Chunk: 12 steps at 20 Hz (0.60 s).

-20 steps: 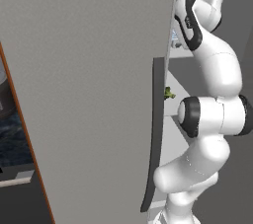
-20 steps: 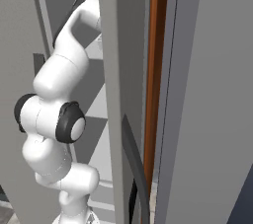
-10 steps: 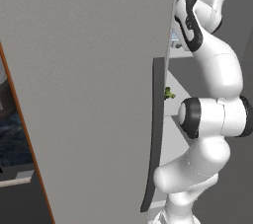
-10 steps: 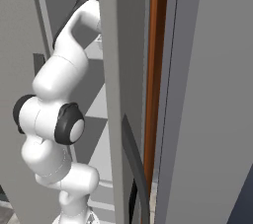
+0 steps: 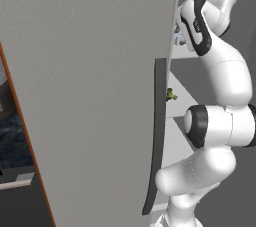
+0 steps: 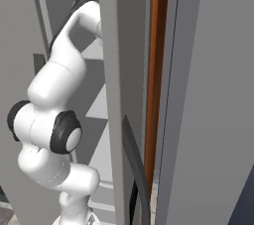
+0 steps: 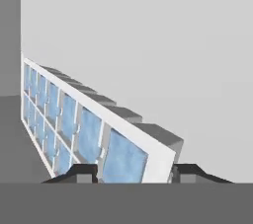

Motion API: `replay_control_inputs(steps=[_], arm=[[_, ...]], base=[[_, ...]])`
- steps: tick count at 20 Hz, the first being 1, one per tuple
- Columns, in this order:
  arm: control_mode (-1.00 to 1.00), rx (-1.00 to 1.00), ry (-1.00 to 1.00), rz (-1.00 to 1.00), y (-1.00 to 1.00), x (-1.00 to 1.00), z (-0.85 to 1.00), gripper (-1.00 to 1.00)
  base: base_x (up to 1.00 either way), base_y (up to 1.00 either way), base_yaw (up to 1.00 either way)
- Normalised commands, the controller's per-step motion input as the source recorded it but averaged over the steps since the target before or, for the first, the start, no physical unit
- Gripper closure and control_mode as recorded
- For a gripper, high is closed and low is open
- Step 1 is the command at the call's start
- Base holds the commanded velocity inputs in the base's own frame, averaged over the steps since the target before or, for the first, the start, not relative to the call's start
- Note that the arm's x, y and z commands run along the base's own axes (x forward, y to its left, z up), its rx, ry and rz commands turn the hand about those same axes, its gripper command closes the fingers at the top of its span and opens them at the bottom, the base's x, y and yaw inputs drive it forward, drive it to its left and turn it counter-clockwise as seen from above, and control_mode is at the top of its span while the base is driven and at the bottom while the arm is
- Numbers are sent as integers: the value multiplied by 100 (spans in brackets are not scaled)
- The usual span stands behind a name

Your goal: Open the freezer door, pick up the ice cube tray from the freezer, and place it on the dining counter.

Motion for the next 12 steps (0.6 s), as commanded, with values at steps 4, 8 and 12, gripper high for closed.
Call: replay_control_inputs(steps=[4,8,12], arm=[[-100,6,-33,-3,-6,-54,14,100],[-100,7,-31,-3,-7,-58,42,100],[-100,4,-19,-1,-1,-58,54,100]], base=[[0,0,0],[0,0,0],[0,0,0]])
